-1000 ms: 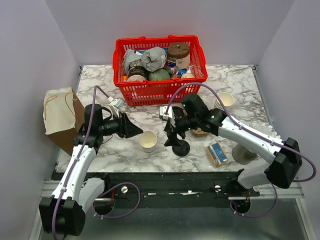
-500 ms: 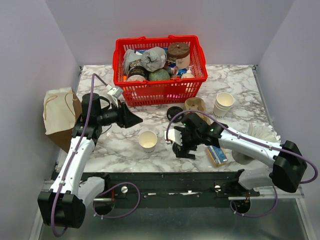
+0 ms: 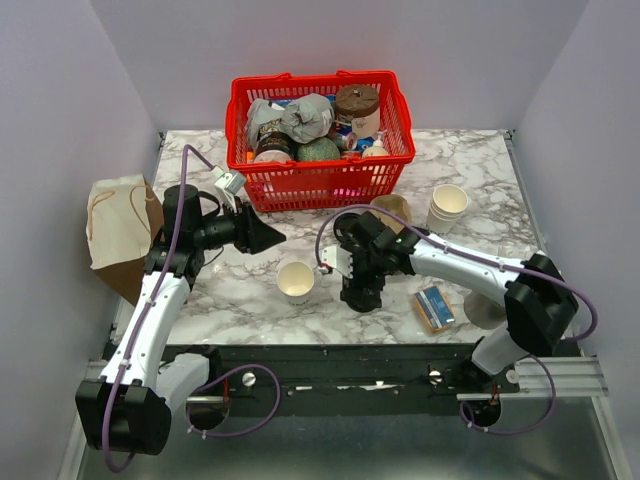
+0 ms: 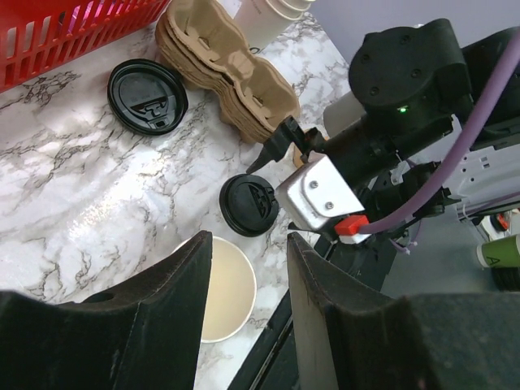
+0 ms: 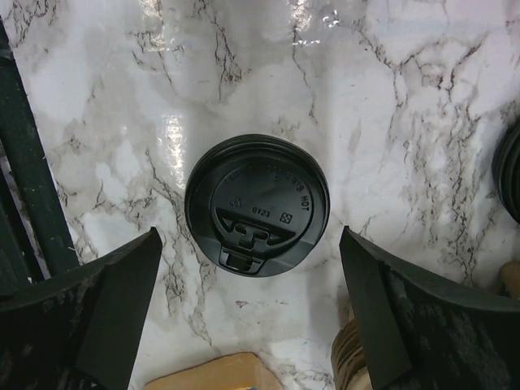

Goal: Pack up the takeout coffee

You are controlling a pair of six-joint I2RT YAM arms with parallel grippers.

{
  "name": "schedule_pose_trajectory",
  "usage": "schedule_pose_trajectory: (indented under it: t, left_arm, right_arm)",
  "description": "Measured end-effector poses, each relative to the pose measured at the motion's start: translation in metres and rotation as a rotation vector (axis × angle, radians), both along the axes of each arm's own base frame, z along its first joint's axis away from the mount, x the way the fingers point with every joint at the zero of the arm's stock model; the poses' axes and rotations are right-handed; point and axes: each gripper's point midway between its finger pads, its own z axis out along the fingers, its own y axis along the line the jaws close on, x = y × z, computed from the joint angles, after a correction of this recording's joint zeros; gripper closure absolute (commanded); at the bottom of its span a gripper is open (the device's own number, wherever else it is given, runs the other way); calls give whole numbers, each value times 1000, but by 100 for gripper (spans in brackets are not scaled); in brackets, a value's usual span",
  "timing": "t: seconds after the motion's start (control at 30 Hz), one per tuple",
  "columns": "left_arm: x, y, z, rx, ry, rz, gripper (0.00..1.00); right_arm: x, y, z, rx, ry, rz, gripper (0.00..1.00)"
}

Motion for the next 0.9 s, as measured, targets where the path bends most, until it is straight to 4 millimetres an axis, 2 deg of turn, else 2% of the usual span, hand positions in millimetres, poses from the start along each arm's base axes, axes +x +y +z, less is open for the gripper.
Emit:
schedule_pose_trajectory:
  t: [0.23,0.53,0.9]
  left_arm:
    - [2,0,-3,1,12,0,49]
    - [4,0,-6,3,24,0,49]
    - [5,-1,-5,-1,24,3,49]
  right_arm:
    - [1,5,-13,-47,74,17,0]
    - [-5,-2,-28,-101,134,25,0]
    - [1,-5,-32,-124,110,30,0]
